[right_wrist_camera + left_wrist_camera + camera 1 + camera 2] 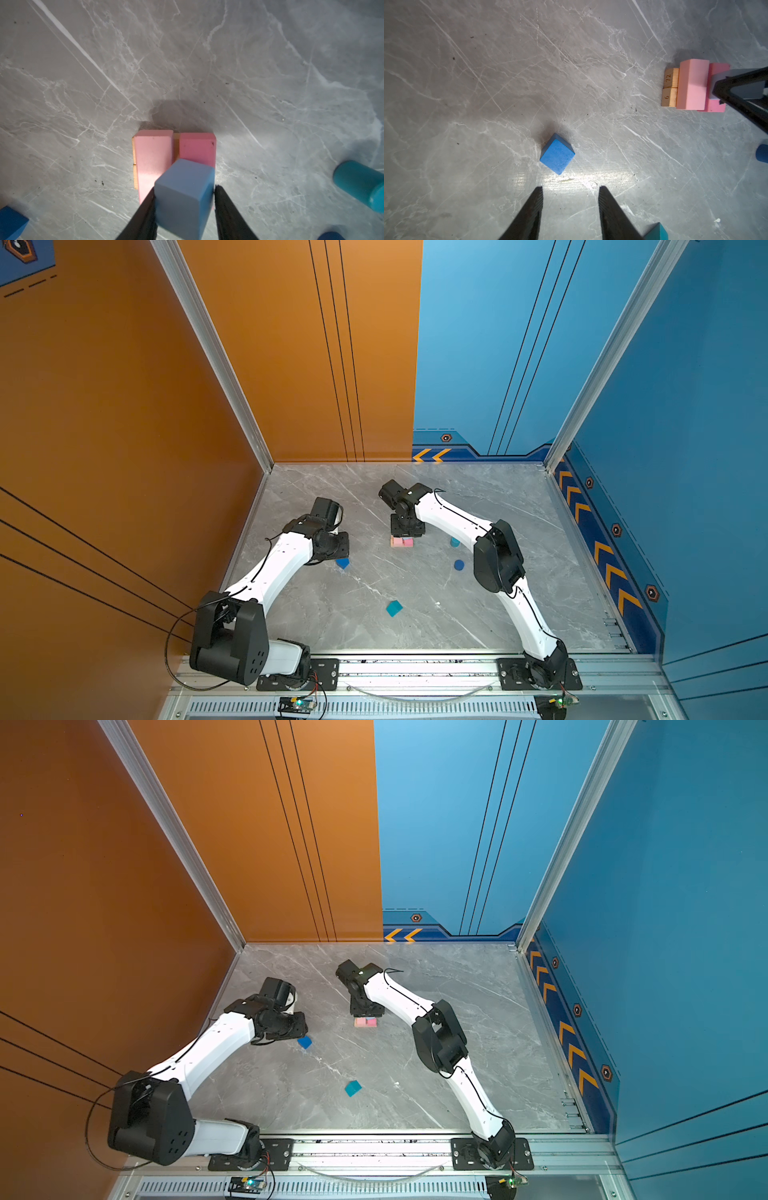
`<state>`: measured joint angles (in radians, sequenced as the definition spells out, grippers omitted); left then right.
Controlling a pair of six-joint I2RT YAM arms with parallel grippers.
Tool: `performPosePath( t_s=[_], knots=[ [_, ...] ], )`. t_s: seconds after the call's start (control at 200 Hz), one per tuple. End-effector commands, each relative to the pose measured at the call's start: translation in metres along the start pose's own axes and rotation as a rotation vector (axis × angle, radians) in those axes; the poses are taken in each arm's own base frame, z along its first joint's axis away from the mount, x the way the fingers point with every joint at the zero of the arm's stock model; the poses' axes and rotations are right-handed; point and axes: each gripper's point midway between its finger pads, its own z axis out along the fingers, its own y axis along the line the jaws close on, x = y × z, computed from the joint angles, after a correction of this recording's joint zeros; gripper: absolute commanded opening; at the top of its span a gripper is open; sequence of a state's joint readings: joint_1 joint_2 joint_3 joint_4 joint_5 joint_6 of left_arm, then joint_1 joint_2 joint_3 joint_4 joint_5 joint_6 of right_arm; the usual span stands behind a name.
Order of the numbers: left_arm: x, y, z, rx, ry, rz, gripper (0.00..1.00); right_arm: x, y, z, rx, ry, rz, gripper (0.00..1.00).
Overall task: Build the wood block tower
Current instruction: 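Lower the light blue cube onto the middle of the pink blocks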
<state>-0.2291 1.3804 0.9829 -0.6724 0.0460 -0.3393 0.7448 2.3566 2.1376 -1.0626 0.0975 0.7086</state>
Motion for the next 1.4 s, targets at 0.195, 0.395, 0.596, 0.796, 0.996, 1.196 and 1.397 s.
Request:
performPosePath(
  t_s=[0.195, 0.395, 0.596, 0.796, 0.996, 1.196, 1.397],
  knots=[
    [0.003, 0.001, 0.002, 0.006, 0.012, 0.007, 0.46, -0.001, -0.001, -0.007, -0.013, -0.009, 0.016, 0.46],
    [0.003, 0.001, 0.002, 0.005, 0.013, 0.007, 0.46, -0.004, 0.003, -0.013, -0.038, -0.022, 0.022, 0.48],
    [0.003, 0.0, 0.001, 0.006, 0.011, 0.007, 0.46, -0.007, 0.005, -0.019, -0.054, -0.036, 0.024, 0.48],
    [0.003, 0.0, 0.001, 0.007, 0.011, 0.006, 0.46, -0.009, 0.007, -0.021, -0.064, -0.043, 0.025, 0.48],
    [0.002, 0.0, 0.0, 0.01, 0.008, 0.007, 0.46, -0.012, 0.007, -0.03, -0.07, -0.061, 0.025, 0.48],
    [0.003, 0.0, 0.0, 0.01, 0.01, 0.007, 0.46, -0.013, 0.006, -0.036, -0.073, -0.071, 0.028, 0.48],
    [0.003, 0.0, 0.0, 0.01, 0.009, 0.008, 0.46, -0.014, 0.005, -0.04, -0.075, -0.079, 0.024, 0.48]
  ],
)
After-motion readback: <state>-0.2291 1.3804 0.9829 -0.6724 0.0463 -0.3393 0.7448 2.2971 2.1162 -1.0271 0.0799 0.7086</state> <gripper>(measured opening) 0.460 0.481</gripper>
